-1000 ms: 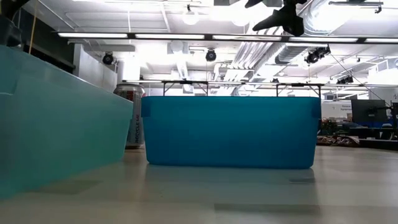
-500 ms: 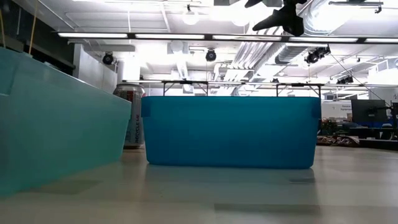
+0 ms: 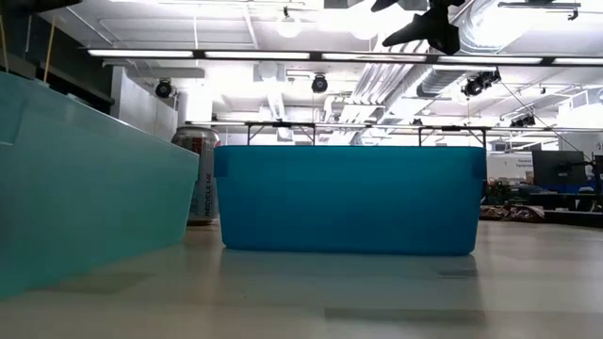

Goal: Sort candy
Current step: Put the brown-white chocolate into the blue bin

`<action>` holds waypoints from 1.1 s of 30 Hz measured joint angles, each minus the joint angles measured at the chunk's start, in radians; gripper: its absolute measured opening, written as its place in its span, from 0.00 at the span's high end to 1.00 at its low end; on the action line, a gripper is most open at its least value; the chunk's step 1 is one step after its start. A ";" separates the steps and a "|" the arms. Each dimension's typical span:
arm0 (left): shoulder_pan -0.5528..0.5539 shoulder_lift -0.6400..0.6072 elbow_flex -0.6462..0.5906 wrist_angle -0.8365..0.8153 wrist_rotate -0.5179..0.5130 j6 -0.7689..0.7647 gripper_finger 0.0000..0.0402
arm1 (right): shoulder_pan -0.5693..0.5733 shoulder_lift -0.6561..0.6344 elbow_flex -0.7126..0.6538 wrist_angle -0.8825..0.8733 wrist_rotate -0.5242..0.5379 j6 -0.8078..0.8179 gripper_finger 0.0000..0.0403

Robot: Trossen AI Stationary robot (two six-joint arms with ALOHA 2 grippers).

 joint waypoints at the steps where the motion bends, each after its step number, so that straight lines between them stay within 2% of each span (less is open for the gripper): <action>1: 0.017 -0.039 0.000 0.004 -0.066 -0.012 0.33 | 0.000 0.000 0.000 0.000 0.000 0.000 0.42; 5: 0.073 -0.187 -0.011 0.075 -0.371 -0.006 0.33 | 0.000 0.000 0.000 0.002 0.000 0.001 0.42; 7: 0.095 -0.254 -0.027 0.130 -0.488 0.036 0.33 | 0.000 0.000 0.000 0.007 0.010 0.010 0.42; 10: 0.125 -0.339 -0.069 0.224 -0.593 0.115 0.33 | 0.000 0.000 0.000 0.009 0.028 0.024 0.42; 13: 0.152 -0.426 -0.146 0.307 -0.654 0.165 0.33 | 0.000 0.000 0.000 0.010 0.029 0.027 0.42; 17: 0.189 -0.529 -0.288 0.462 -0.665 0.169 0.33 | 0.000 0.000 0.000 0.010 0.029 0.028 0.42; 24: 0.227 -0.612 -0.543 0.887 -0.625 0.174 0.33 | 0.000 0.000 0.000 0.011 0.063 0.029 0.42; 29: 0.253 -0.617 -0.624 1.142 -0.566 0.231 0.33 | 0.000 0.000 0.000 0.018 0.063 0.029 0.42; 33: 0.279 -0.617 -0.626 1.239 -0.472 0.295 0.33 | 0.000 0.000 0.000 0.056 0.063 0.027 0.42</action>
